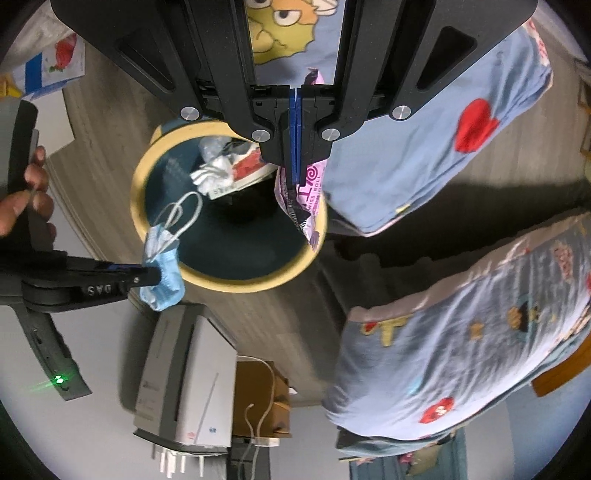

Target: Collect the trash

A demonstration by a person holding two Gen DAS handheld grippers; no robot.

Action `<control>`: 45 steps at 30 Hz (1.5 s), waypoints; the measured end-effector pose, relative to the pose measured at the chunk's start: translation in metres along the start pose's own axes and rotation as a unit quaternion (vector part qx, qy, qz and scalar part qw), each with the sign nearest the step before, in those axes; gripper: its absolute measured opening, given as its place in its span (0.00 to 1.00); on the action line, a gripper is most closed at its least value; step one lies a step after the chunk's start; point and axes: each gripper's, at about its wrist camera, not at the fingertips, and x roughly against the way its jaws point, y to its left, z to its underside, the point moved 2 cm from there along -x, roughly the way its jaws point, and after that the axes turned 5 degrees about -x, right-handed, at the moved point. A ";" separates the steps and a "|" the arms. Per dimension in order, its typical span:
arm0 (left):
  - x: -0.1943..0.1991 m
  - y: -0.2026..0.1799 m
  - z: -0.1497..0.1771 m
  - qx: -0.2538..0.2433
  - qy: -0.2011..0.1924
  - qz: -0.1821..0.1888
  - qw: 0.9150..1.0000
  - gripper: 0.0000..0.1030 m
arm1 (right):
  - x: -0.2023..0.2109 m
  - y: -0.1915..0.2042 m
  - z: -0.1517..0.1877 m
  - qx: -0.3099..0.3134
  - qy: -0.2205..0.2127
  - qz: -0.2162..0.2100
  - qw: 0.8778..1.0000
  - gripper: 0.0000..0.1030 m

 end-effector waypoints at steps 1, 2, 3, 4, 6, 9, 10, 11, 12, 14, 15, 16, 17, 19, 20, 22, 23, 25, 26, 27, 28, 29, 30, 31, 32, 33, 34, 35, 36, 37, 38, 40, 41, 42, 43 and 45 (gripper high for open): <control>-0.002 -0.003 -0.001 -0.002 0.002 0.004 1.000 0.01 | -0.001 -0.004 0.000 -0.010 0.002 -0.002 1.000 0.12; -0.005 -0.007 -0.002 -0.007 0.003 0.008 1.000 0.01 | -0.002 -0.007 -0.001 -0.018 0.004 -0.004 1.000 0.12; -0.007 -0.009 -0.002 -0.009 0.003 0.012 1.000 0.01 | -0.004 -0.010 0.000 -0.028 0.007 -0.006 1.000 0.12; -0.010 -0.012 -0.004 -0.009 0.002 0.018 1.000 0.01 | -0.004 -0.011 0.000 -0.036 0.009 -0.009 0.999 0.12; -0.015 -0.015 -0.008 -0.006 0.001 0.023 1.000 0.01 | -0.006 -0.013 0.002 -0.046 0.013 -0.013 0.999 0.13; -0.023 -0.022 -0.018 -0.005 -0.004 0.033 0.999 0.01 | -0.007 -0.008 0.003 -0.041 0.013 -0.010 0.999 0.13; -0.025 -0.024 -0.021 -0.005 -0.007 0.036 0.999 0.01 | -0.007 -0.007 0.003 -0.039 0.012 -0.010 0.999 0.13; -0.026 -0.025 -0.024 -0.004 -0.009 0.038 0.999 0.01 | -0.007 -0.006 0.002 -0.039 0.011 -0.009 0.999 0.13; -0.027 -0.027 -0.028 -0.004 -0.013 0.041 0.999 0.01 | -0.008 -0.007 0.002 -0.039 0.011 -0.008 0.999 0.13; -0.030 -0.030 -0.035 -0.006 -0.018 0.045 0.999 0.01 | -0.008 -0.007 0.002 -0.040 0.010 -0.007 0.999 0.13; -0.031 -0.031 -0.038 -0.008 -0.020 0.045 0.999 0.01 | -0.009 -0.007 0.001 -0.040 0.010 -0.006 0.999 0.13; -0.033 -0.032 -0.040 -0.011 -0.022 0.043 0.999 0.01 | -0.009 -0.006 0.001 -0.038 0.010 -0.006 0.999 0.13; -0.034 -0.034 -0.042 -0.012 -0.024 0.042 0.999 0.01 | -0.010 -0.005 0.001 -0.037 0.010 -0.005 0.999 0.13; -0.038 -0.034 -0.045 -0.011 -0.027 0.041 0.999 0.01 | -0.011 -0.005 0.001 -0.033 0.009 -0.002 0.999 0.13; -0.039 -0.033 -0.046 -0.009 -0.027 0.042 0.999 0.01 | -0.011 -0.004 0.000 -0.033 0.008 -0.002 0.999 0.13; -0.042 -0.032 -0.047 -0.005 -0.027 0.043 0.999 0.01 | -0.012 -0.004 0.000 -0.033 0.007 0.001 0.999 0.13; -0.043 -0.032 -0.047 -0.004 -0.027 0.043 0.999 0.01 | -0.012 -0.004 -0.001 -0.032 0.006 0.003 0.999 0.14; -0.045 -0.030 -0.046 -0.002 -0.028 0.043 0.999 0.01 | -0.013 -0.004 -0.001 -0.030 0.005 0.007 1.000 0.21; -0.045 -0.030 -0.046 -0.002 -0.028 0.043 0.999 0.01 | -0.014 -0.005 -0.001 -0.029 0.005 0.009 1.000 0.25; -0.046 -0.029 -0.046 0.002 -0.028 0.042 0.999 0.05 | -0.014 -0.005 -0.001 -0.028 0.003 0.012 1.000 0.35; -0.047 -0.027 -0.045 0.006 -0.026 0.041 0.999 0.15 | -0.013 -0.005 -0.001 -0.029 0.002 0.014 0.999 0.41; -0.047 -0.025 -0.044 0.012 -0.027 0.038 0.999 0.21 | -0.013 -0.006 -0.002 -0.030 0.000 0.014 0.999 0.49; -0.046 -0.023 -0.042 0.016 -0.028 0.035 0.999 0.37 | -0.012 -0.006 -0.002 -0.031 -0.003 0.015 0.999 0.52; -0.045 -0.021 -0.041 0.019 -0.030 0.033 0.999 0.47 | -0.012 -0.006 -0.003 -0.031 -0.004 0.017 0.999 0.53; -0.041 -0.018 -0.039 0.022 -0.036 0.031 0.999 0.49 | -0.011 -0.006 -0.003 -0.030 -0.005 0.017 0.999 0.54; -0.039 -0.015 -0.038 0.024 -0.037 0.030 0.999 0.50 | -0.010 -0.005 -0.003 -0.028 -0.006 0.018 0.999 0.57; -0.037 -0.012 -0.036 0.027 -0.036 0.027 0.999 0.56 | -0.010 -0.004 -0.003 -0.027 -0.007 0.018 0.999 0.62; -0.034 -0.009 -0.034 0.031 -0.036 0.025 0.999 0.60 | -0.009 -0.002 -0.003 -0.025 -0.009 0.018 0.999 0.64; -0.030 -0.005 -0.031 0.035 -0.038 0.020 0.998 0.67 | -0.008 0.000 -0.003 -0.024 -0.010 0.017 1.000 0.67; -0.026 -0.002 -0.029 0.037 -0.040 0.017 0.998 0.72 | -0.007 0.002 -0.002 -0.022 -0.011 0.016 1.000 0.72; -0.020 0.002 -0.025 0.039 -0.042 0.011 0.998 0.75 | -0.005 0.005 -0.002 -0.020 -0.012 0.013 1.000 0.75; -0.005 0.011 -0.015 0.041 -0.046 -0.006 0.998 0.84 | -0.003 0.012 0.000 -0.016 -0.012 0.000 1.000 0.84; 0.001 0.016 -0.011 0.043 -0.047 -0.011 0.998 0.85 | -0.001 0.016 0.000 -0.012 -0.014 -0.005 1.000 0.86; 0.007 0.020 -0.007 0.046 -0.047 -0.016 0.998 0.86 | 0.001 0.019 0.001 -0.008 -0.016 -0.006 1.000 0.90; 0.016 0.027 0.000 0.051 -0.048 -0.024 0.997 0.87 | 0.003 0.023 0.002 -0.001 -0.020 -0.005 1.000 0.91; 0.029 0.039 0.009 0.056 -0.048 -0.037 0.997 0.89 | 0.008 0.032 0.003 0.013 -0.028 -0.005 1.000 0.93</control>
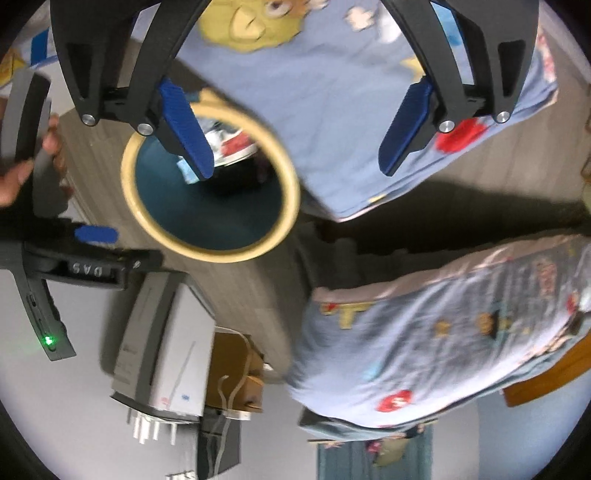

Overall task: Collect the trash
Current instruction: 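Move both open grippers back over the cushion toward the mask and tissue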

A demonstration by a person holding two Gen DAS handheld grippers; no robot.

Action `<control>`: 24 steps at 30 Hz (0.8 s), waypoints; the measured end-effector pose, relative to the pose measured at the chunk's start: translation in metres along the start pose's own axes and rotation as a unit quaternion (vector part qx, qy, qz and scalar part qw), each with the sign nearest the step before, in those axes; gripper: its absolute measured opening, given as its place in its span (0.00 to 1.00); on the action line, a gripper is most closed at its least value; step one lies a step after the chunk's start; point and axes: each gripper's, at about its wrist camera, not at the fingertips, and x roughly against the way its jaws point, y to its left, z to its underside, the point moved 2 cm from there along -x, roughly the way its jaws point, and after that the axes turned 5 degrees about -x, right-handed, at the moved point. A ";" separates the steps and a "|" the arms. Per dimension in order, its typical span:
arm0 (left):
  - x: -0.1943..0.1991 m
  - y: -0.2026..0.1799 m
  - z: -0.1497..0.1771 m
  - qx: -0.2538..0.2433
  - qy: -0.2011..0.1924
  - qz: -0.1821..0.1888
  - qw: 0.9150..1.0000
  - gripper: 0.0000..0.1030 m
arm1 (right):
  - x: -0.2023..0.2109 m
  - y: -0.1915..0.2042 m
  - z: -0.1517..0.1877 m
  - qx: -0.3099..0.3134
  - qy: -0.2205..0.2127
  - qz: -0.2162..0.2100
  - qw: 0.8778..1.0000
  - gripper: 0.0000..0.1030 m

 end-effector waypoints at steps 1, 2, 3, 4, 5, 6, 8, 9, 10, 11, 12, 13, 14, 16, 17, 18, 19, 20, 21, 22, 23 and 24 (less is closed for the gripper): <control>0.010 0.011 0.005 0.004 -0.001 -0.011 1.000 0.89 | 0.002 0.004 0.001 0.004 -0.002 -0.001 1.000 0.94; 0.017 0.018 0.008 0.006 -0.001 -0.017 1.000 0.89 | 0.003 0.009 0.001 0.007 -0.004 -0.002 1.000 0.94; 0.026 0.027 0.012 0.010 0.000 -0.025 1.000 0.90 | 0.005 0.013 0.003 0.010 -0.006 -0.003 1.000 0.94; 0.032 0.034 0.015 0.013 0.000 -0.030 0.999 0.90 | 0.006 0.017 0.005 0.014 -0.007 -0.003 1.000 0.94; 0.043 0.045 0.019 0.019 -0.001 -0.038 0.999 0.90 | 0.007 0.021 0.006 0.017 -0.007 -0.005 1.000 0.94; 0.051 0.055 0.024 0.025 -0.001 -0.044 0.999 0.90 | 0.010 0.028 0.010 0.024 -0.007 -0.008 1.000 0.94; 0.071 0.074 0.036 0.040 0.002 -0.058 0.998 0.90 | 0.014 0.042 0.019 0.043 -0.006 -0.012 0.999 0.94; 0.078 0.081 0.042 0.045 0.003 -0.065 0.997 0.90 | 0.015 0.050 0.023 0.052 -0.004 -0.013 0.999 0.94; 0.088 0.090 0.050 0.051 0.004 -0.074 0.996 0.91 | 0.017 0.057 0.027 0.060 -0.003 -0.015 0.998 0.94; 0.095 0.095 0.057 0.056 0.005 -0.080 0.995 0.91 | 0.019 0.067 0.034 0.072 -0.001 -0.019 0.997 0.94; 0.102 0.100 0.065 0.061 0.005 -0.083 0.995 0.91 | 0.021 0.075 0.040 0.082 0.001 -0.022 0.996 0.94; 0.110 0.106 0.076 0.069 0.006 -0.086 0.994 0.91 | 0.024 0.084 0.046 0.092 0.003 -0.026 0.995 0.94; 0.115 0.111 0.082 0.074 0.007 -0.089 0.993 0.91 | 0.025 0.091 0.051 0.099 0.005 -0.029 0.995 0.94; 0.124 0.121 0.099 0.096 0.013 -0.091 0.991 0.91 | 0.030 0.107 0.066 0.115 0.008 -0.033 0.993 0.94; 0.128 0.126 0.107 0.106 0.015 -0.089 0.990 0.91 | 0.031 0.114 0.072 0.121 0.011 -0.035 0.992 0.94; 0.129 0.129 0.112 0.111 0.016 -0.089 0.990 0.91 | 0.032 0.121 0.081 0.125 0.015 -0.037 0.991 0.94; 0.131 0.133 0.115 0.112 0.017 -0.091 0.989 0.91 | 0.032 0.128 0.091 0.127 0.022 -0.041 0.991 0.94; 0.133 0.138 0.123 0.106 0.020 -0.102 0.989 0.91 | 0.031 0.134 0.100 0.127 0.030 -0.045 0.990 0.94; 0.134 0.141 0.128 0.103 0.023 -0.109 0.988 0.91 | 0.031 0.139 0.108 0.128 0.036 -0.048 0.990 0.94; 0.134 0.146 0.134 0.105 0.029 -0.114 0.987 0.91 | 0.029 0.146 0.117 0.132 0.043 -0.050 0.989 0.94; 0.134 0.150 0.139 0.109 0.033 -0.115 0.987 0.91 | 0.029 0.151 0.123 0.137 0.046 -0.050 0.988 0.94; 0.134 0.155 0.144 0.118 0.038 -0.114 0.986 0.91 | 0.028 0.158 0.135 0.149 0.050 -0.045 0.987 0.94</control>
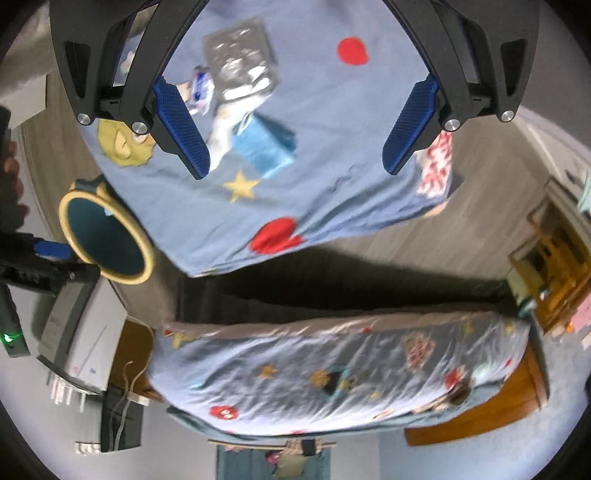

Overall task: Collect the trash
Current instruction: 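Move both open grippers back over the cushion toward the mask and tissue, then grasp the white tissue with the right gripper while the left gripper grasps the blue mask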

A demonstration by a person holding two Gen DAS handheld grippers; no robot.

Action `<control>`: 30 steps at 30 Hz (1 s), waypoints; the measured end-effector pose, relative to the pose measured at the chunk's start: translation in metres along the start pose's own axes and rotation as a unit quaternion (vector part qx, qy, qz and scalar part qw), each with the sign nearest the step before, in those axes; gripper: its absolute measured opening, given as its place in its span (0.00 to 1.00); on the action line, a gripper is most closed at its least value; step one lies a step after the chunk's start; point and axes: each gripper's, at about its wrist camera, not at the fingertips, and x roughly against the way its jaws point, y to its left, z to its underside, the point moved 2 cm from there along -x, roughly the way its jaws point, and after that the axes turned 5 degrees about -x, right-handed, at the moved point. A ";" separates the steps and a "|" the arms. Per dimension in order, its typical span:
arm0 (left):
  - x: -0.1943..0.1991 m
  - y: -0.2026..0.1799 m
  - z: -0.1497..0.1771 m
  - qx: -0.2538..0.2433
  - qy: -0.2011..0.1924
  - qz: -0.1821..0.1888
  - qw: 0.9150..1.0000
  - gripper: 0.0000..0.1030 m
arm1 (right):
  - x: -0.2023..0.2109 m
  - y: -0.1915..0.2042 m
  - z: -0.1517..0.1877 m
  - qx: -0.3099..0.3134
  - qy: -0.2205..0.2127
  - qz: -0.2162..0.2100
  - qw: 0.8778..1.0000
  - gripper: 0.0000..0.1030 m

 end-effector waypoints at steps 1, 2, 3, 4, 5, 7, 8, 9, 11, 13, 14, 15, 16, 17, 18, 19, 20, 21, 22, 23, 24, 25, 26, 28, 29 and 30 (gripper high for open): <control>-0.002 0.007 0.006 0.012 0.007 0.002 1.000 0.91 | -0.004 0.008 0.007 0.011 0.005 0.004 1.000 0.94; -0.003 0.012 0.009 0.016 0.011 0.003 1.000 0.91 | -0.007 0.014 0.012 0.018 0.009 0.007 1.000 0.94; -0.004 0.015 0.011 0.017 0.013 0.000 1.000 0.91 | -0.011 0.021 0.019 0.025 0.015 0.011 1.000 0.94; -0.004 0.018 0.014 0.015 0.013 -0.007 1.000 0.91 | -0.016 0.027 0.026 0.029 0.021 0.011 0.999 0.94; -0.004 0.021 0.017 0.012 0.014 -0.013 1.000 0.91 | -0.019 0.031 0.030 0.030 0.026 0.011 0.999 0.94; -0.004 0.027 0.021 0.006 0.016 -0.018 1.000 0.91 | -0.031 0.042 0.044 0.033 0.043 0.010 0.998 0.94; -0.005 0.030 0.023 0.002 0.018 -0.021 1.000 0.91 | -0.037 0.046 0.050 0.030 0.053 0.005 0.998 0.94; -0.005 0.033 0.025 -0.002 0.020 -0.023 1.000 0.91 | -0.042 0.050 0.056 0.029 0.061 0.000 0.998 0.94; -0.009 0.036 0.028 -0.008 0.027 -0.028 0.999 0.91 | -0.055 0.061 0.069 0.029 0.082 -0.006 0.996 0.93; -0.014 0.039 0.030 -0.010 0.034 -0.029 0.999 0.91 | -0.066 0.069 0.081 0.034 0.100 -0.009 0.994 0.85; -0.016 0.040 0.031 -0.010 0.036 -0.027 0.999 0.91 | -0.071 0.072 0.086 0.037 0.109 -0.009 0.993 0.81; -0.017 0.041 0.032 -0.009 0.038 -0.025 0.999 0.91 | -0.080 0.078 0.093 0.041 0.123 -0.010 0.992 0.74; -0.018 0.041 0.033 -0.010 0.041 -0.023 0.999 0.91 | -0.084 0.080 0.097 0.043 0.130 -0.010 0.990 0.69; -0.019 0.041 0.033 -0.012 0.041 -0.022 0.999 0.91 | -0.089 0.083 0.101 0.047 0.138 -0.010 0.989 0.66; -0.019 0.041 0.034 -0.013 0.041 -0.021 0.999 0.91 | -0.094 0.087 0.105 0.050 0.145 -0.011 0.988 0.61; -0.019 0.041 0.034 -0.015 0.040 -0.020 0.999 0.91 | -0.098 0.090 0.108 0.054 0.152 -0.012 0.987 0.58; -0.019 0.041 0.034 -0.018 0.040 -0.018 0.999 0.91 | -0.102 0.093 0.111 0.057 0.159 -0.014 0.986 0.53; -0.020 0.042 0.034 -0.019 0.039 -0.018 0.999 0.91 | -0.104 0.094 0.113 0.057 0.164 -0.016 0.985 0.46; -0.020 0.042 0.035 -0.019 0.040 -0.017 0.999 0.91 | -0.107 0.094 0.114 0.055 0.169 -0.020 0.984 0.38; -0.020 0.042 0.034 -0.020 0.040 -0.018 0.999 0.91 | -0.109 0.094 0.116 0.050 0.174 -0.024 0.983 0.35; -0.021 0.042 0.034 -0.020 0.040 -0.018 0.999 0.91 | -0.111 0.094 0.117 0.043 0.180 -0.031 0.982 0.28; -0.021 0.043 0.034 -0.019 0.040 -0.018 0.999 0.91 | -0.113 0.093 0.117 0.039 0.185 -0.036 0.981 0.24; -0.021 0.042 0.034 -0.018 0.040 -0.017 0.999 0.91 | -0.114 0.093 0.117 0.037 0.187 -0.038 0.981 0.16; -0.021 0.043 0.034 -0.015 0.040 -0.016 0.999 0.91 | -0.113 0.093 0.116 0.041 0.182 -0.036 0.982 0.08; -0.022 0.043 0.034 -0.014 0.039 -0.015 0.999 0.91 | -0.111 0.093 0.113 0.040 0.178 -0.039 0.982 0.08; -0.022 0.043 0.033 -0.013 0.039 -0.014 0.999 0.91 | -0.110 0.093 0.111 0.038 0.175 -0.041 0.983 0.07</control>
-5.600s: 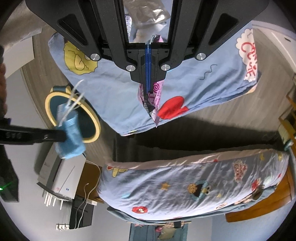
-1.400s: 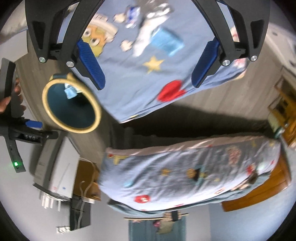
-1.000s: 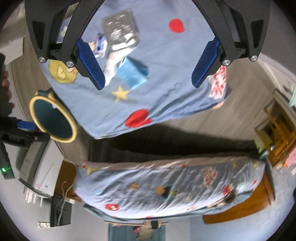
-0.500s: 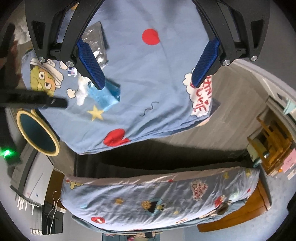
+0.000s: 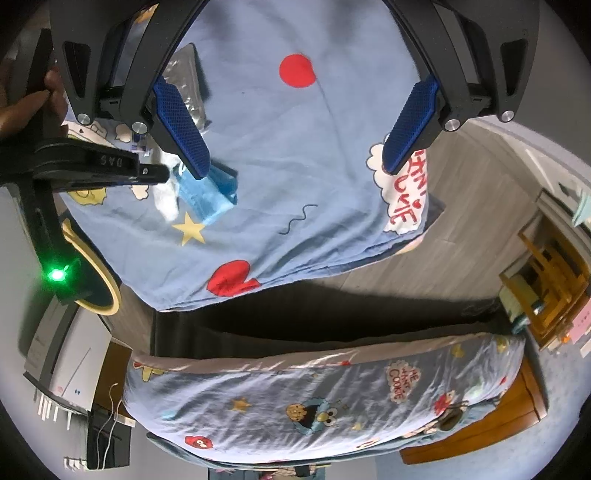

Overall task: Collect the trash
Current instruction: 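Grasp the white tissue with the right gripper while the left gripper grasps the blue mask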

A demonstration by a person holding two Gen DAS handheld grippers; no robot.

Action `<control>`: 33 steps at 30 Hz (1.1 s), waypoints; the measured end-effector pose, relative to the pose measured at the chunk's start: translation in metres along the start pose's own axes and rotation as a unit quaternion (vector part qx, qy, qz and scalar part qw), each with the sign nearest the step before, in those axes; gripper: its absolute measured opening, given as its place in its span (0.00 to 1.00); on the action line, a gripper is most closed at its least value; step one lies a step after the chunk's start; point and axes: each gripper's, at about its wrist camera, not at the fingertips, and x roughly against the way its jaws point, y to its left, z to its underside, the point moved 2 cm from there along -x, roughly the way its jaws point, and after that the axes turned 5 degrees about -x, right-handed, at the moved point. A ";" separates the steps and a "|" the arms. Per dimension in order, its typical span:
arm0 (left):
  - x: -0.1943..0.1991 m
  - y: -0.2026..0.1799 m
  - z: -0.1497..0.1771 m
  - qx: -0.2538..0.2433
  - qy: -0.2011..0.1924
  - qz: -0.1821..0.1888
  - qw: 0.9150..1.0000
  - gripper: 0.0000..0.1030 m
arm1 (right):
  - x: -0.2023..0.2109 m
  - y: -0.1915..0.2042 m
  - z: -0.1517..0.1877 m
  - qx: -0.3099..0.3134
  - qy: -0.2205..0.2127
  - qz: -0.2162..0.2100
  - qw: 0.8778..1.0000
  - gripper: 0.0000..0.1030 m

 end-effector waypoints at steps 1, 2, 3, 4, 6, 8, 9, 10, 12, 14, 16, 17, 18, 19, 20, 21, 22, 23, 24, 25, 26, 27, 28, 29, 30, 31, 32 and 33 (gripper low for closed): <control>-0.001 0.000 0.000 0.000 0.000 0.001 1.000 0.91 | 0.005 -0.001 -0.002 -0.001 -0.007 -0.002 1.000 0.06; -0.001 -0.001 -0.001 0.000 0.000 0.001 1.000 0.91 | 0.008 -0.001 -0.004 -0.002 -0.013 -0.003 1.000 0.04; -0.002 -0.002 -0.001 -0.001 -0.001 0.002 1.000 0.91 | 0.015 -0.002 -0.006 -0.003 -0.025 -0.002 1.000 0.04; -0.002 -0.002 -0.002 -0.001 0.000 0.002 1.000 0.91 | 0.020 -0.002 -0.009 -0.003 -0.031 -0.001 1.000 0.04; -0.005 -0.004 -0.003 -0.004 0.002 0.002 1.000 0.91 | 0.031 -0.002 -0.014 -0.001 -0.047 -0.002 0.999 0.04; -0.008 -0.007 -0.006 -0.006 0.003 0.003 1.000 0.91 | 0.044 -0.001 -0.022 0.008 -0.062 0.002 0.998 0.04; -0.010 -0.009 -0.007 -0.006 0.004 0.004 1.000 0.91 | 0.049 0.002 -0.026 0.016 -0.068 0.008 0.998 0.04; -0.012 -0.011 -0.009 -0.005 0.004 0.007 1.000 0.91 | 0.056 0.003 -0.030 0.026 -0.074 0.011 0.997 0.04; -0.017 -0.015 -0.012 -0.005 0.007 0.012 1.000 0.91 | 0.071 0.004 -0.041 0.039 -0.084 0.011 0.996 0.03; -0.024 -0.022 -0.014 -0.005 0.011 0.017 1.000 0.91 | 0.086 0.004 -0.051 0.053 -0.095 0.015 0.994 0.03; -0.033 -0.029 -0.016 -0.006 0.015 0.024 1.000 0.91 | 0.100 0.001 -0.061 0.079 -0.108 0.034 0.990 0.03; -0.038 -0.033 -0.017 -0.007 0.018 0.026 0.999 0.91 | 0.102 -0.001 -0.063 0.083 -0.109 0.036 0.990 0.03; -0.043 -0.038 -0.017 -0.008 0.022 0.029 0.999 0.91 | 0.105 -0.008 -0.065 0.083 -0.111 0.038 0.990 0.03; -0.048 -0.041 -0.017 -0.009 0.025 0.031 0.999 0.91 | 0.105 -0.013 -0.067 0.079 -0.113 0.037 0.990 0.03; -0.055 -0.047 -0.017 -0.011 0.031 0.033 0.999 0.91 | 0.103 -0.019 -0.068 0.072 -0.112 0.030 0.991 0.03; -0.060 -0.051 -0.018 -0.012 0.036 0.037 0.999 0.91 | 0.101 -0.024 -0.068 0.064 -0.109 0.025 0.992 0.03; -0.066 -0.056 -0.018 -0.012 0.040 0.043 0.998 0.91 | 0.097 -0.028 -0.069 0.052 -0.103 0.017 0.993 0.03; -0.070 -0.060 -0.019 -0.013 0.043 0.046 0.998 0.90 | 0.095 -0.032 -0.070 0.042 -0.098 0.011 0.994 0.03; -0.074 -0.063 -0.020 -0.016 0.044 0.046 0.998 0.90 | 0.095 -0.036 -0.071 0.035 -0.097 0.003 0.995 0.03; -0.079 -0.067 -0.022 -0.019 0.046 0.047 0.998 0.88 | 0.095 -0.037 -0.073 0.034 -0.098 0.000 0.995 0.03; -0.083 -0.070 -0.023 -0.021 0.048 0.049 0.997 0.85 | 0.097 -0.038 -0.074 0.037 -0.100 0.000 0.994 0.03; -0.088 -0.072 -0.023 -0.023 0.052 0.051 0.997 0.78 | 0.098 -0.040 -0.076 0.043 -0.103 0.002 0.994 0.03; -0.095 -0.075 -0.023 -0.023 0.061 0.055 0.996 0.71 | 0.099 -0.042 -0.078 0.044 -0.104 0.001 0.994 0.03; -0.101 -0.077 -0.022 -0.022 0.068 0.057 0.996 0.67 | 0.100 -0.043 -0.079 0.042 -0.104 -0.001 0.994 0.03; -0.105 -0.078 -0.021 -0.021 0.074 0.057 0.995 0.60 | 0.100 -0.046 -0.080 0.039 -0.103 -0.005 0.994 0.03; -0.109 -0.080 -0.021 -0.019 0.078 0.057 0.995 0.57 | 0.100 -0.048 -0.081 0.038 -0.102 -0.008 0.994 0.03; -0.113 -0.081 -0.020 -0.018 0.081 0.057 0.995 0.56 | 0.100 -0.049 -0.081 0.039 -0.101 -0.009 0.994 0.03; -0.116 -0.082 -0.019 -0.018 0.083 0.054 0.995 0.56 | 0.100 -0.051 -0.081 0.044 -0.101 -0.006 0.994 0.03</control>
